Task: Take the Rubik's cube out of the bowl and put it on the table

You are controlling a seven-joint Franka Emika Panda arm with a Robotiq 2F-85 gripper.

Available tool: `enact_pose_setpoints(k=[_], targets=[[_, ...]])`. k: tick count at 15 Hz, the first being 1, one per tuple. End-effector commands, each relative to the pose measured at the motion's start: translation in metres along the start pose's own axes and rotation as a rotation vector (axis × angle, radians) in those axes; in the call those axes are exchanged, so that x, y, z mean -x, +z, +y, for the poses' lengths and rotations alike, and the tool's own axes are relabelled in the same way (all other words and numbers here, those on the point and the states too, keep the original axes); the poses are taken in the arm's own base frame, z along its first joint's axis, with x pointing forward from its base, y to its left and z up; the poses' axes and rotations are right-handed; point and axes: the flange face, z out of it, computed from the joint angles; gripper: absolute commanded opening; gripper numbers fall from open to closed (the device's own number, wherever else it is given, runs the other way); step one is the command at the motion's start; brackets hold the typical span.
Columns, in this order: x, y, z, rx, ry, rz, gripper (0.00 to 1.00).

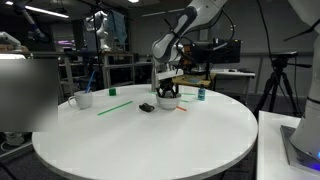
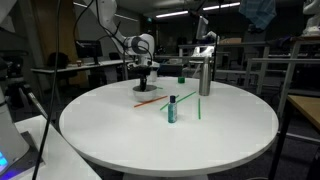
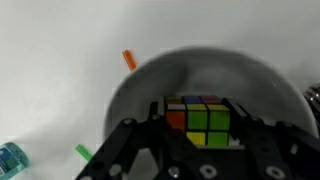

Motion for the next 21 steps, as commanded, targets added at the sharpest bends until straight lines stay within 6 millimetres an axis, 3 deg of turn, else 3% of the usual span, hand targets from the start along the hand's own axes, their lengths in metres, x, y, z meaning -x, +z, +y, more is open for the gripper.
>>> enact_pose_setpoints(k=[1, 6, 10, 16, 19, 21], targets=[[0.002, -0.011, -0.002, 0.000, -0.014, -0.002, 0.34], [0.005, -0.041, 0.003, -0.001, -0.016, 0.036, 0.34], [0.014, -0.081, 0.009, 0.004, -0.026, 0.081, 0.34], [0.056, -0.155, 0.022, -0.006, -0.051, 0.132, 0.34], [0.076, -0.170, 0.037, -0.024, -0.027, 0.134, 0.34], [0.089, -0.169, 0.049, -0.031, 0.005, 0.129, 0.34]])
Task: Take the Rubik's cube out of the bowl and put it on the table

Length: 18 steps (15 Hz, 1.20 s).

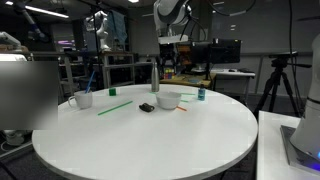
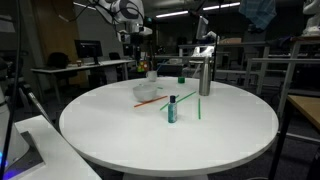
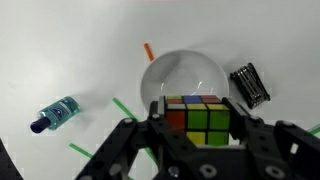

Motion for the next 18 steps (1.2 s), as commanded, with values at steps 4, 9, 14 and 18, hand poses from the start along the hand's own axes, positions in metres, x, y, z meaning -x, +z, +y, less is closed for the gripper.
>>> enact_pose_setpoints(k=[4, 9, 14, 18], targets=[[0.056, 0.005, 0.046, 0.024, 0.111, -0.035, 0.34], [0.089, 0.030, 0.073, 0.054, 0.161, -0.073, 0.34], [0.110, 0.051, 0.098, 0.021, 0.191, -0.102, 0.34], [0.110, 0.056, 0.104, -0.103, 0.198, -0.070, 0.34]])
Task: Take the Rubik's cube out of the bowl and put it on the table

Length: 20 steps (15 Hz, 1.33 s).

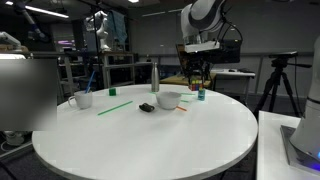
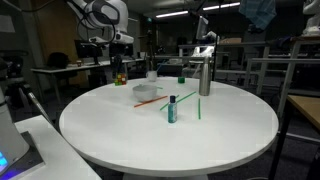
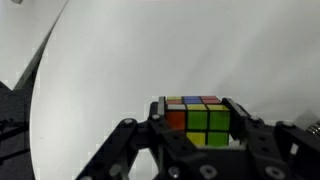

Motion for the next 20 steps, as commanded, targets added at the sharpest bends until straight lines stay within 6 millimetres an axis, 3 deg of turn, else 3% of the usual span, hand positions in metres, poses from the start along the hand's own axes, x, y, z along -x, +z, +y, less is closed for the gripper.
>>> enact_pose_setpoints(k=[1, 12, 20], targets=[[0.004, -0.002, 0.011, -0.115, -0.008, 0.024, 0.34], [0.011, 0.064, 0.046, -0.090, 0.020, -0.078, 0.34], [-0.014, 0.089, 0.048, -0.057, 0.012, -0.103, 0.34]])
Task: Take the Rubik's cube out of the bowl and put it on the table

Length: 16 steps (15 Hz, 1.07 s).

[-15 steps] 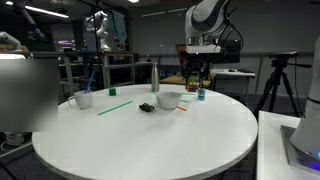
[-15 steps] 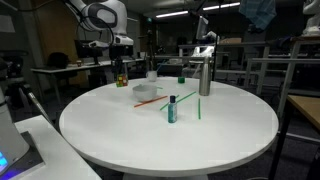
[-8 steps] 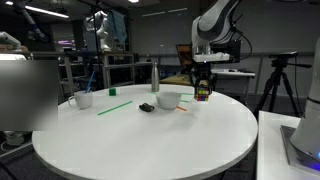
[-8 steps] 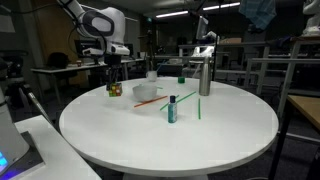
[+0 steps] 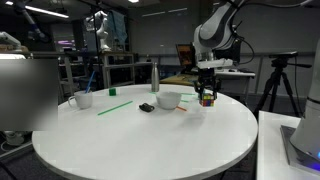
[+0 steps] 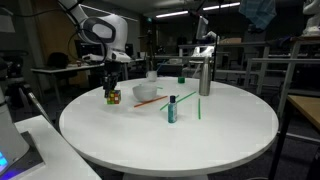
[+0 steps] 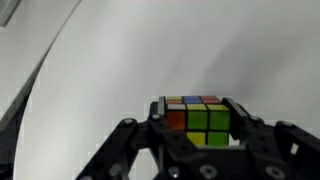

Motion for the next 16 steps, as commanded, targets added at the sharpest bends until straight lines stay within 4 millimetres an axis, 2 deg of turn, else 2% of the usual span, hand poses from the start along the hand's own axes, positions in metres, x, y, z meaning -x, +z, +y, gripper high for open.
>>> enact_pose_setpoints(k=[1, 16], targets=[[-0.020, 0.006, -0.003, -0.014, -0.020, 0.002, 0.34], [-0.058, 0.039, -0.013, 0.025, -0.044, -0.039, 0.34]])
